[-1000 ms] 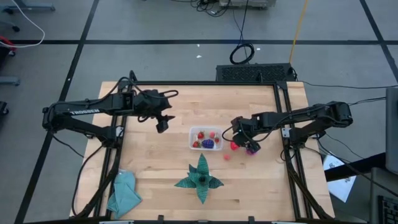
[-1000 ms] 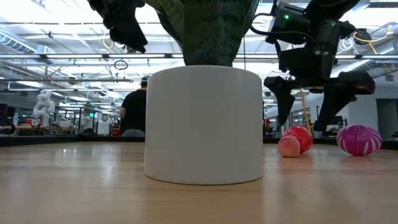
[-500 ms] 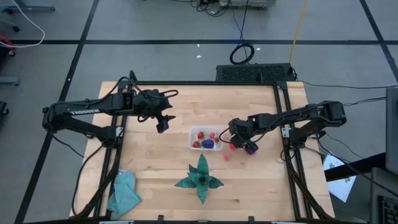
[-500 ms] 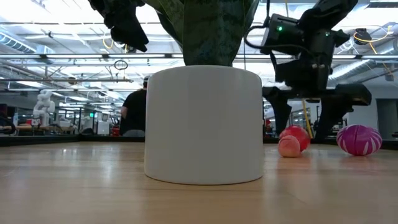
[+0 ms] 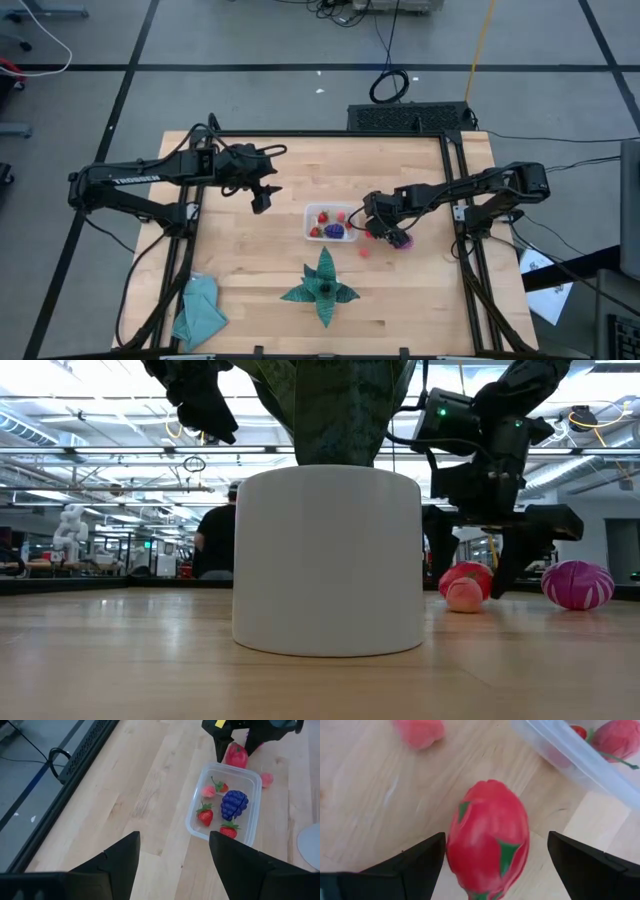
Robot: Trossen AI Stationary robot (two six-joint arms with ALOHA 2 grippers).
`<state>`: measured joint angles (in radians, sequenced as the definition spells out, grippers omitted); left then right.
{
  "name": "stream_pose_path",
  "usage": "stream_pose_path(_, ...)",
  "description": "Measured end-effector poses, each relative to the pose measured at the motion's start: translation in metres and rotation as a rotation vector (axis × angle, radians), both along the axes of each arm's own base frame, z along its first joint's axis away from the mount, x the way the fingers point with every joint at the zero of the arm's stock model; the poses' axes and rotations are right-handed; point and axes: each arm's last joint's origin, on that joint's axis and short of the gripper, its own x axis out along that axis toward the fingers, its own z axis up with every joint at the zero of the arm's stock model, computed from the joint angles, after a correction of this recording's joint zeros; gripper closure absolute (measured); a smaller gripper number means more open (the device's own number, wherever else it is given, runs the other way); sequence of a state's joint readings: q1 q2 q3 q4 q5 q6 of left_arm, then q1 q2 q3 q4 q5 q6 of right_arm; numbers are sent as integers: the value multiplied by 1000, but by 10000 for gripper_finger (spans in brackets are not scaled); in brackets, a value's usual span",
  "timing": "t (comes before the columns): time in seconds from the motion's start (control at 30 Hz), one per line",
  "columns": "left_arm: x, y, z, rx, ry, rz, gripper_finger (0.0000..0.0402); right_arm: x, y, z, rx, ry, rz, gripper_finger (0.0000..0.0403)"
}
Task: Pick and placing Produce into tupperware
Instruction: Put the pink dragon fruit into the transparent bin
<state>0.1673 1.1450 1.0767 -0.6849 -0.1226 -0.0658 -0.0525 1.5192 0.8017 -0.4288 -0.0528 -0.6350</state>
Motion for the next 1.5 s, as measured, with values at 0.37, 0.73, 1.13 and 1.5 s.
stream_pose_path(0.37,0,0,0,-2,-1,1,158,0,0,0,25,1,-69,80)
stream_pose_path(0.73,0,0,0,-3,-1,2,158,0,0,0,38,1,-102,134)
stream_pose_path(1.13,0,0,0,-3,-1,1,158,0,0,0,43,1,-118,164)
stream_pose_path(1.5,0,0,0,-3,-1,1,158,0,-1,0,14,0,-129,163)
